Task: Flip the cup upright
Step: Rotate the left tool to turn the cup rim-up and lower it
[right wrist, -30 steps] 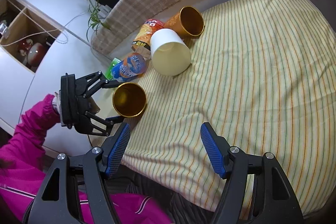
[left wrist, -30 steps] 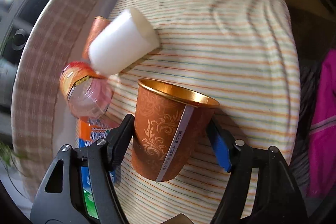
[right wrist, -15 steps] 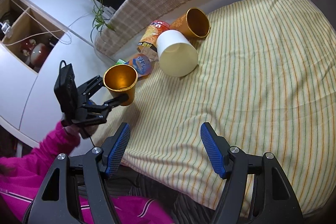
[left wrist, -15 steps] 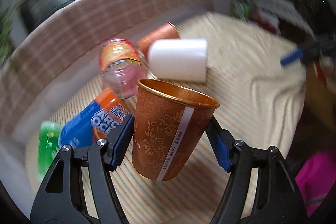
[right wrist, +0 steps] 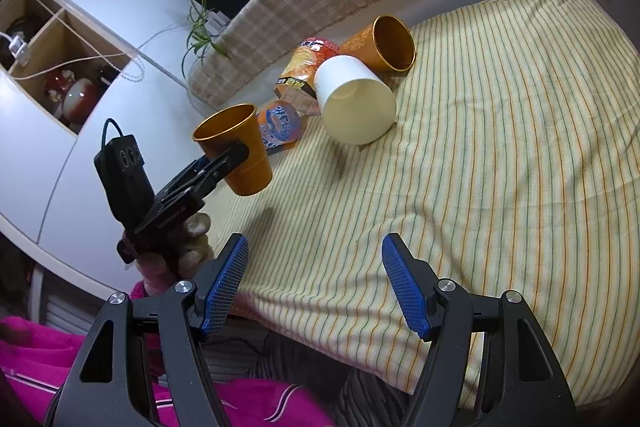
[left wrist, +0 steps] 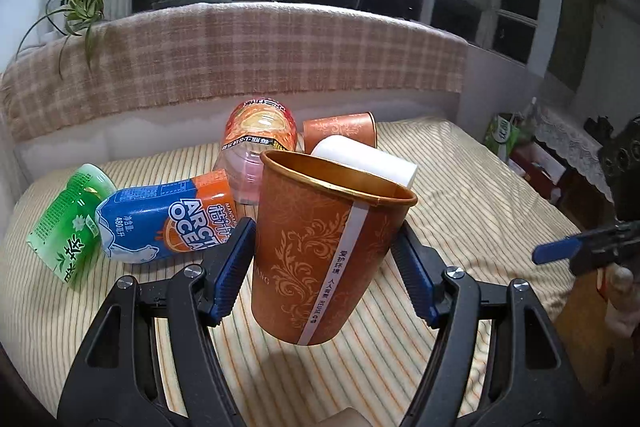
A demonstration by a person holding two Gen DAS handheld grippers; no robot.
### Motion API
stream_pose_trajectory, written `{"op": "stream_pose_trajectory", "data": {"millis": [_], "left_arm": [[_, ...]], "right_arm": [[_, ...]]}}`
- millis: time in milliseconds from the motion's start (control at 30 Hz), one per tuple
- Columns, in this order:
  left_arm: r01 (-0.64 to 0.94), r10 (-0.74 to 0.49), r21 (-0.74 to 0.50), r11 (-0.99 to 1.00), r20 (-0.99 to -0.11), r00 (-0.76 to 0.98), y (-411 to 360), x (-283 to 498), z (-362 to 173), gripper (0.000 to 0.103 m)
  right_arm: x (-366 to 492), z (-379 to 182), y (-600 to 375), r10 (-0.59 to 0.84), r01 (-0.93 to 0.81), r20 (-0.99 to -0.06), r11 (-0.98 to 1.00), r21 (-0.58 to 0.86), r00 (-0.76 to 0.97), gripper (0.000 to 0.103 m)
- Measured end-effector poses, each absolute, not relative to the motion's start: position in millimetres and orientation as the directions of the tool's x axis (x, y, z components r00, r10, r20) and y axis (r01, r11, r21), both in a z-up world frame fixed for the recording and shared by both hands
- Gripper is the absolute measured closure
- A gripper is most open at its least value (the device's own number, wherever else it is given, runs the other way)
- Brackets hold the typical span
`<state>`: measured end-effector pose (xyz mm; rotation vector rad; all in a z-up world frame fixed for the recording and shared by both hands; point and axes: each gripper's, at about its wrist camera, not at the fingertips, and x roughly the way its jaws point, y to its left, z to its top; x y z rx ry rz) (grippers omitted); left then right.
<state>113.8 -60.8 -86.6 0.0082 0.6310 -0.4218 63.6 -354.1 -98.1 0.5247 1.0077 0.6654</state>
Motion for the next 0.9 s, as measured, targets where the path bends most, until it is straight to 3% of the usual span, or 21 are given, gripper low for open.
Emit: {"op": "stream_pose_trajectory", "data": {"millis": [433, 900], "left_arm": [[0.341, -0.356, -0.138, 0.930, -0.575, 0.737, -71, 126, -100, 0.032], [0.323, -0.349, -0.158, 0.933, -0.612, 0.709, -72, 138, -116, 0.032]], "right_arm": [[56, -96, -357, 0.684, -0.244, -0.610, 0.721, 0.648, 0.401, 0.034], [43, -69, -333, 0.463, -0.233, -0.675, 0.883, 0.408, 0.574, 0.034]]}}
